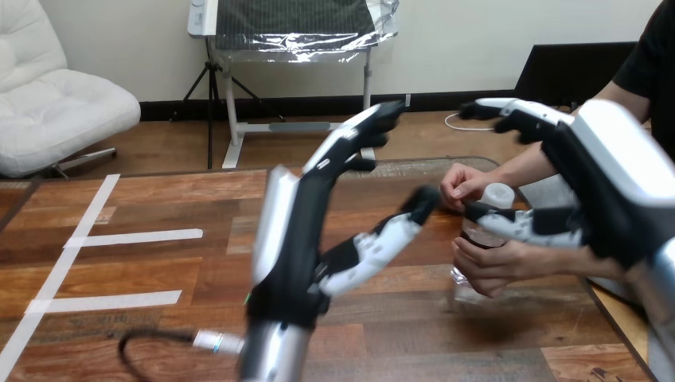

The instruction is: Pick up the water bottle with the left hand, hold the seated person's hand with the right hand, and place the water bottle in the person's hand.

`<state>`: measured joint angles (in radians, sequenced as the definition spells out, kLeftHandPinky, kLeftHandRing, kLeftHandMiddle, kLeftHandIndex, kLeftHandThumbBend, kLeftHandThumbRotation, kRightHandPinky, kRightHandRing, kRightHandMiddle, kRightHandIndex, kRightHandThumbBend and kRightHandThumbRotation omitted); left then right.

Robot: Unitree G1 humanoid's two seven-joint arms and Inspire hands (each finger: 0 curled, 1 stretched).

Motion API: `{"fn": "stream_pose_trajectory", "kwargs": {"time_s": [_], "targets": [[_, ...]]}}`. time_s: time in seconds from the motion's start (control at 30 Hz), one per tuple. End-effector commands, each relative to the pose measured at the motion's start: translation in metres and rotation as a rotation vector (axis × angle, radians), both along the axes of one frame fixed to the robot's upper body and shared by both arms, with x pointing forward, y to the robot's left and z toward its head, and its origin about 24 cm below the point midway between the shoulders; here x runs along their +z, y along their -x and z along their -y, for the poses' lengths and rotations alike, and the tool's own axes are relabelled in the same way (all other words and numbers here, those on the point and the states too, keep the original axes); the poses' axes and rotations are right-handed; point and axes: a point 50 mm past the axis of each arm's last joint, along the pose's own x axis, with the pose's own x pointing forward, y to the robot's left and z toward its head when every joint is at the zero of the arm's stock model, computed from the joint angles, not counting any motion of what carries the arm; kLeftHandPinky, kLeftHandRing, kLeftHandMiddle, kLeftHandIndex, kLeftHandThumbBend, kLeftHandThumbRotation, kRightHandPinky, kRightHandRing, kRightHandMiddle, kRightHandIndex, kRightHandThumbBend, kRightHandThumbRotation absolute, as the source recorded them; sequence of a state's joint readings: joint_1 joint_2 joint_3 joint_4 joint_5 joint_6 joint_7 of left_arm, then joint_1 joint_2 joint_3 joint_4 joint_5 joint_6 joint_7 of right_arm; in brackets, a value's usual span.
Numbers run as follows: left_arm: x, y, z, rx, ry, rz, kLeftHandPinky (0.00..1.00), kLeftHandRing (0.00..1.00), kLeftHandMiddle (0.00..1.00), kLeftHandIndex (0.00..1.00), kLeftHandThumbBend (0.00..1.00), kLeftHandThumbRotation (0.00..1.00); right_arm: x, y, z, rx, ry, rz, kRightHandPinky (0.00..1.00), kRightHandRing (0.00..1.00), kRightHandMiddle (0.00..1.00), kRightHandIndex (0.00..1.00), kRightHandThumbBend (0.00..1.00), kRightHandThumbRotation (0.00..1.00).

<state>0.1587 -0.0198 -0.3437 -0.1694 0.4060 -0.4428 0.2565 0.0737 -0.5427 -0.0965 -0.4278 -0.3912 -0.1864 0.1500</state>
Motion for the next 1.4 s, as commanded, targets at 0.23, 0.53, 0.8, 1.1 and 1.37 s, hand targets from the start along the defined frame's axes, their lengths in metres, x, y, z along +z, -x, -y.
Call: {"fn": "stream_pose_trajectory", "kwargs": {"time_s": [0.23, 0.53, 0.8, 1.1, 1.37], "targets": [[0.002, 0.028, -0.009, 0.063, 0.145, 0.047, 0.63, 0.73, 0.77, 0.76, 0.43, 0.44, -0.02, 0.013, -0.025, 0.063, -0.364, 0.14, 0.65, 0.73, 0.75, 0.72, 0.25, 0.0], [-0.003, 0.041, -0.011, 0.113, 0.213, 0.036, 0.61, 0.71, 0.75, 0.75, 0.37, 0.38, -0.039, 0.018, -0.042, 0.142, -0.574, 0.119, 0.57, 0.68, 0.71, 0.71, 0.13, 0.0], [-0.007, 0.049, -0.013, 0.138, 0.263, 0.037, 0.59, 0.69, 0.74, 0.74, 0.36, 0.36, -0.051, 0.02, -0.052, 0.17, -0.713, 0.085, 0.55, 0.66, 0.7, 0.72, 0.07, 0.0], [-0.01, 0.057, -0.014, 0.162, 0.266, 0.042, 0.6, 0.7, 0.75, 0.74, 0.33, 0.33, -0.059, 0.022, -0.061, 0.19, -0.804, 0.058, 0.49, 0.62, 0.69, 0.72, 0.03, 0.0], [-0.013, 0.061, -0.016, 0.187, 0.258, 0.043, 0.59, 0.68, 0.74, 0.74, 0.32, 0.29, -0.064, 0.024, -0.065, 0.192, -0.794, 0.051, 0.42, 0.57, 0.66, 0.71, 0.01, 0.0]]}}
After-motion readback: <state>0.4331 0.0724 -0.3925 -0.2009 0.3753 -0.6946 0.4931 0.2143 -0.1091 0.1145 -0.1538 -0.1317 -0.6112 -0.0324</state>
